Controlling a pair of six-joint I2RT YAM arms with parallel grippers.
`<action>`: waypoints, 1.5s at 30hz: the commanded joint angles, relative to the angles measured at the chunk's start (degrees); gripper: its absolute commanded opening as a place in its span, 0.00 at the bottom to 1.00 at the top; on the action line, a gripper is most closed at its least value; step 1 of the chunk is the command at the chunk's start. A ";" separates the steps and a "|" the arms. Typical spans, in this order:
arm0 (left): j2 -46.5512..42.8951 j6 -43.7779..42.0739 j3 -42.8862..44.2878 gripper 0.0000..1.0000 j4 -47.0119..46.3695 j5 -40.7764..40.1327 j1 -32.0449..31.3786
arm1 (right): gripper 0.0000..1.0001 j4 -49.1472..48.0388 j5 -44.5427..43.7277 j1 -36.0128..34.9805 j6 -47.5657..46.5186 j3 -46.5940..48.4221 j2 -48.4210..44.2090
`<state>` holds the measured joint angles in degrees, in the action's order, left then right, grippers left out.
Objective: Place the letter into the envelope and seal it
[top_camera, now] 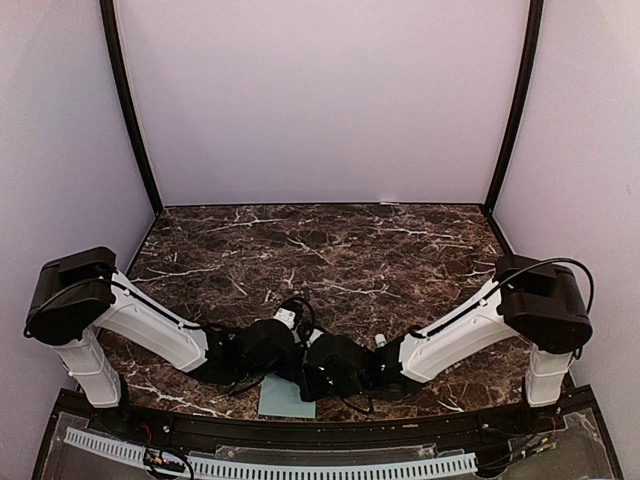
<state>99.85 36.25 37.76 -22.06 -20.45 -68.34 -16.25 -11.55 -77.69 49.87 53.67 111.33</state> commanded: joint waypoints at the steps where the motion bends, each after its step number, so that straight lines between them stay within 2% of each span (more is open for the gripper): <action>1: 0.58 -0.53 -1.99 0.00 9.09 3.81 -0.31 | 0.00 9.55 -1.89 2.19 -1.62 -1.99 3.45; 10: -10.74 -3.37 0.27 0.00 15.72 4.03 -0.55 | 0.00 7.02 0.49 2.17 -1.88 -4.16 0.59; 14: -13.30 -3.14 -1.82 0.00 14.75 6.42 -0.73 | 0.00 6.40 0.72 2.15 -1.75 -4.49 0.93; 25: -6.10 -2.45 -1.01 0.00 8.28 9.67 -0.92 | 0.00 6.40 0.69 1.71 -1.03 -5.68 1.19; 33: -1.47 -0.81 -0.06 0.00 8.99 6.67 -0.92 | 0.00 6.14 0.61 1.52 -0.49 -8.36 -0.16; 39: -2.12 0.57 0.02 0.00 11.69 0.83 -0.92 | 0.00 5.80 0.79 1.45 -0.09 -10.47 -1.93; 45: -7.36 -3.15 0.81 0.00 12.70 1.25 -2.61 | 0.00 6.78 2.15 2.34 -4.96 -8.90 -7.52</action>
<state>96.38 35.53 38.33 -15.29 -17.21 -70.00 -19.53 -11.07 -76.18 48.60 45.80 106.15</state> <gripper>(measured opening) 0.007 0.003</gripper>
